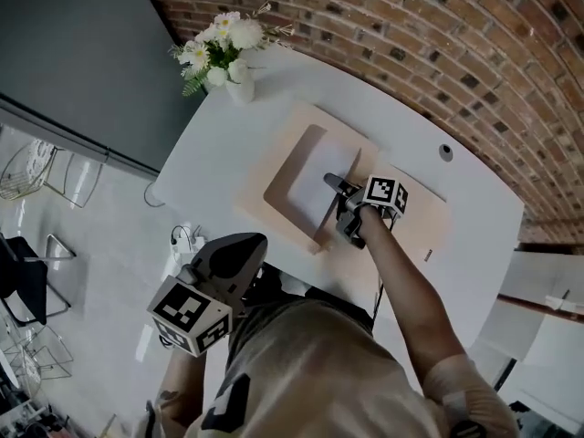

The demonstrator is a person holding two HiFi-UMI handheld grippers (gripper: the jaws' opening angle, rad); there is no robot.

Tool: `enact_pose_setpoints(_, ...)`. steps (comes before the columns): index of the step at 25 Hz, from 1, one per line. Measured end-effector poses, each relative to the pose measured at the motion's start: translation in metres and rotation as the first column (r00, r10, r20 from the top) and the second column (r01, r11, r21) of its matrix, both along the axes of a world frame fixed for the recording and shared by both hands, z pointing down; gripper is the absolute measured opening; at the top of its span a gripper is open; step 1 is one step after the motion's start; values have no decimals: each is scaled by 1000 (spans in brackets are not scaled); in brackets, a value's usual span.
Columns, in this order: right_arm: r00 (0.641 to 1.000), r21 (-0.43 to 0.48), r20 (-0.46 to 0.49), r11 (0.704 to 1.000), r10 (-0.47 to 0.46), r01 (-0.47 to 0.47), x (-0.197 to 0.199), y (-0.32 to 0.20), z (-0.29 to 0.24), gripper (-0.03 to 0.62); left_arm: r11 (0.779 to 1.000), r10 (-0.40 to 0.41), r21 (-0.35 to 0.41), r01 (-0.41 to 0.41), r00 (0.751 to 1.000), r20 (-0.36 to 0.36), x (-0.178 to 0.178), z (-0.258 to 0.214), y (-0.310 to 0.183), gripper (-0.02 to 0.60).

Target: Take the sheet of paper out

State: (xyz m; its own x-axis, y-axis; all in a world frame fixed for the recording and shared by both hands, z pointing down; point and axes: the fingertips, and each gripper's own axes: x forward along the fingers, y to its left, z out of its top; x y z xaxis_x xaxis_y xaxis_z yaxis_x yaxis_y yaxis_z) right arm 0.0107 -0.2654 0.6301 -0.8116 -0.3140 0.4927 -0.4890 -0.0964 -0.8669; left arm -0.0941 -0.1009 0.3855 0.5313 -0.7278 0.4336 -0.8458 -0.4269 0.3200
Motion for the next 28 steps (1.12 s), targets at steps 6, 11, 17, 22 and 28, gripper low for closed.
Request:
enact_pose_setpoints(6, 995, 0, -63, 997, 75, -75, 6, 1, 1, 152, 997, 78, -9, -79, 993, -90, -29, 16, -9, 14)
enact_pose_setpoints(11, 986, 19, -66, 988, 155, -154, 10, -5, 0, 130, 991, 135, 4, -135, 983, -123, -35, 16, -15, 14)
enact_pose_setpoints(17, 979, 36, -122, 987, 161, -157, 12, -7, 1, 67, 986, 168, 5, -169, 976, -138, -42, 19, -12, 14)
enact_pose_setpoints(22, 973, 49, -197, 992, 122, -115, 12, -6, 4, 25, 986, 165, 10, -166, 976, -143, -48, 20, -17, 14)
enact_pose_setpoints(28, 973, 68, -207, 993, 107, -95, 9, -3, 0, 25, 988, 156, 0, -157, 979, -133, -49, 21, -17, 14)
